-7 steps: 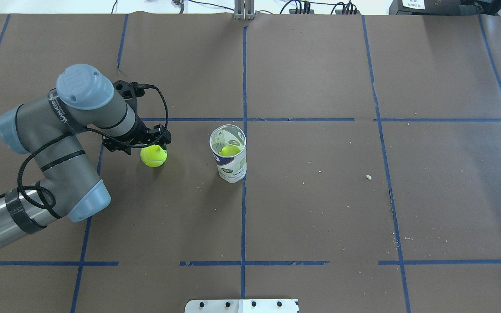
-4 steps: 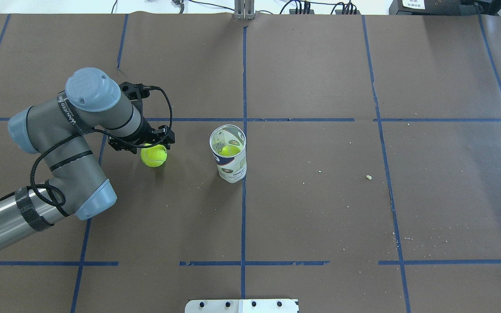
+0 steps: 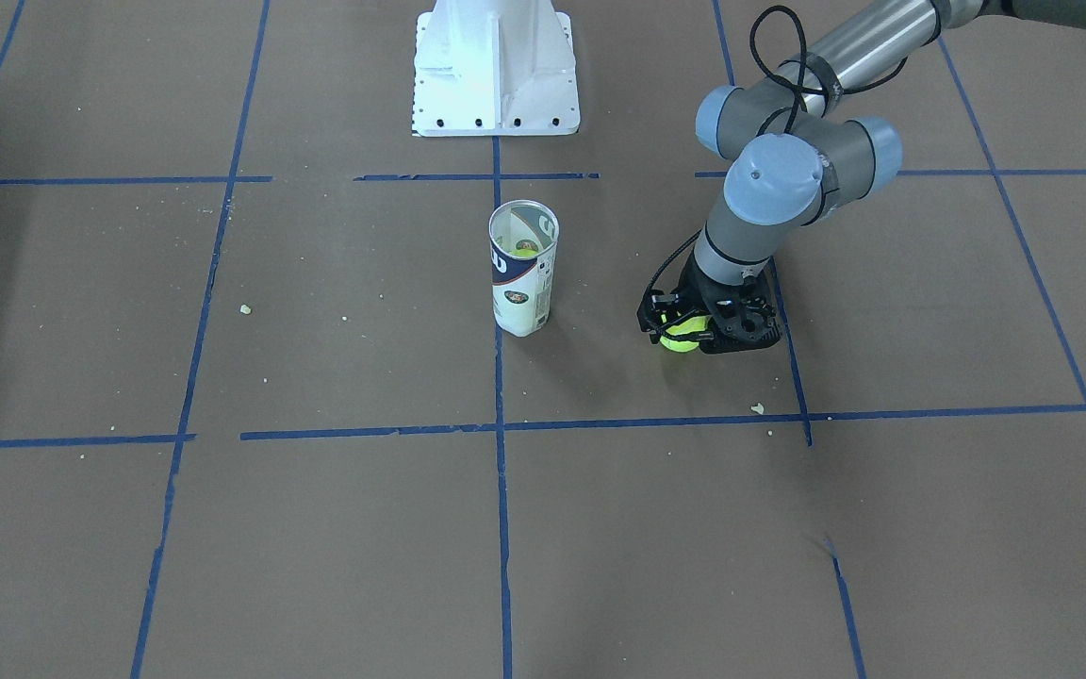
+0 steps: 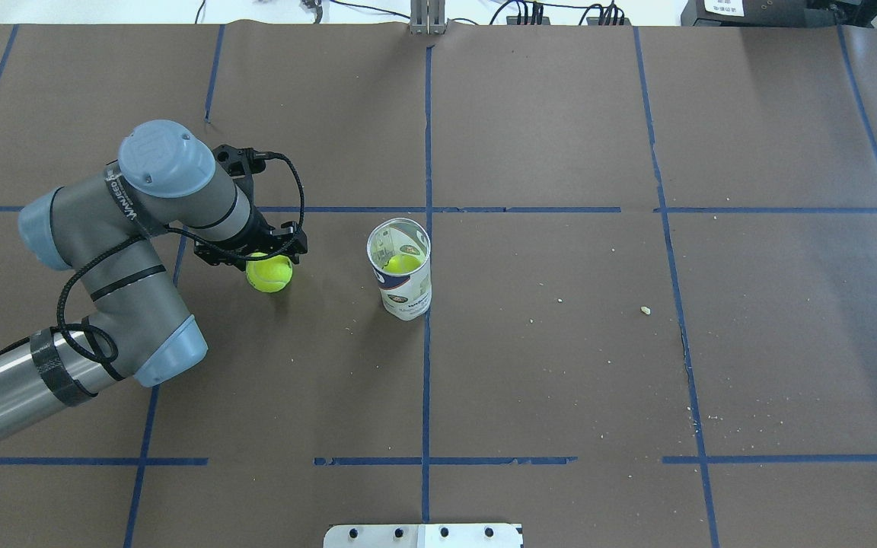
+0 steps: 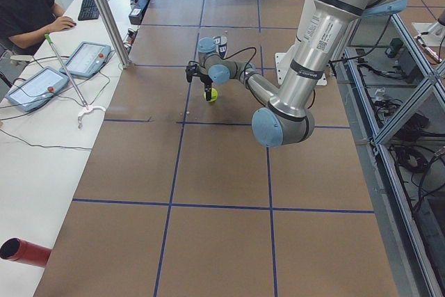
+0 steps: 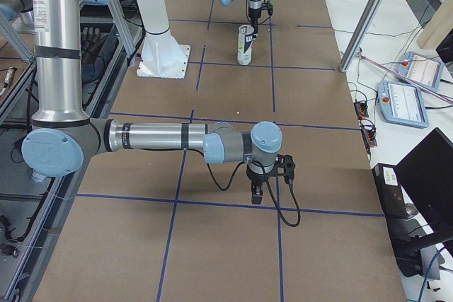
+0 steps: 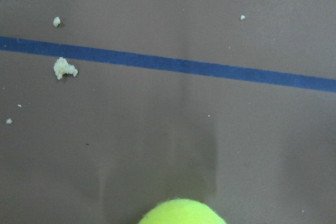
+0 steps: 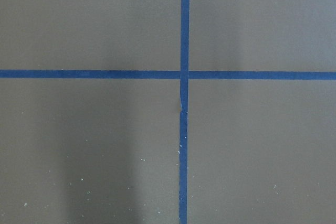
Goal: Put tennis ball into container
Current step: 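Close the left gripper around the tennis ball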
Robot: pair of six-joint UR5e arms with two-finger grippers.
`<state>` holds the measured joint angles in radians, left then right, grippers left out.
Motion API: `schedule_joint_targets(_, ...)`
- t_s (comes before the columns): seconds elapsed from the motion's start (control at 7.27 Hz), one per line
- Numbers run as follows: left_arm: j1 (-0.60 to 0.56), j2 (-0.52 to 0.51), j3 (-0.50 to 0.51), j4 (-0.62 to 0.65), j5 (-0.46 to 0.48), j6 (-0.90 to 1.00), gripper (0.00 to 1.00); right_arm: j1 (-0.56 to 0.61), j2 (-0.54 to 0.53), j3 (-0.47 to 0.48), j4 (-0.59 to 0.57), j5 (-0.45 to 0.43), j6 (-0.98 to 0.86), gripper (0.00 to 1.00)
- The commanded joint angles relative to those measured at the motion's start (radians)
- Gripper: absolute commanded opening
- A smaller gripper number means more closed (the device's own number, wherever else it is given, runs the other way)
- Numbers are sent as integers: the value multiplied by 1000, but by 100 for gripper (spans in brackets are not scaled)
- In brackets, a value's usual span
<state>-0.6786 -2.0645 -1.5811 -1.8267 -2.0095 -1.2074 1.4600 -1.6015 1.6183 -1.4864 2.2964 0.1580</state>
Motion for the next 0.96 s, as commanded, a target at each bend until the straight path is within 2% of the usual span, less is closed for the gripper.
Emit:
schedule_joint_targets(0.0,2,6,-5,3,0,0,87,0,0,0,0,0,0,100)
schedule_joint_targets(0.14,1,7,-7,6,-1,-1,74,0,0,0,0,0,0,100)
schedule_joint_targets(0.28,1,9,-19,10,-5,-1,36,0,0,0,0,0,0,100)
schedule_joint_targets(0.41,-7,17,-69,36,-5,3,9,0,0,0,0,0,0,100)
schedule_joint_targets(0.55,-34,29,-192,185,-6,35,0,0,0,0,0,0,0,100)
schedule_joint_targets(0.83,-147,-50,-397,552,-9,178,0,0,0,0,0,0,0,100)
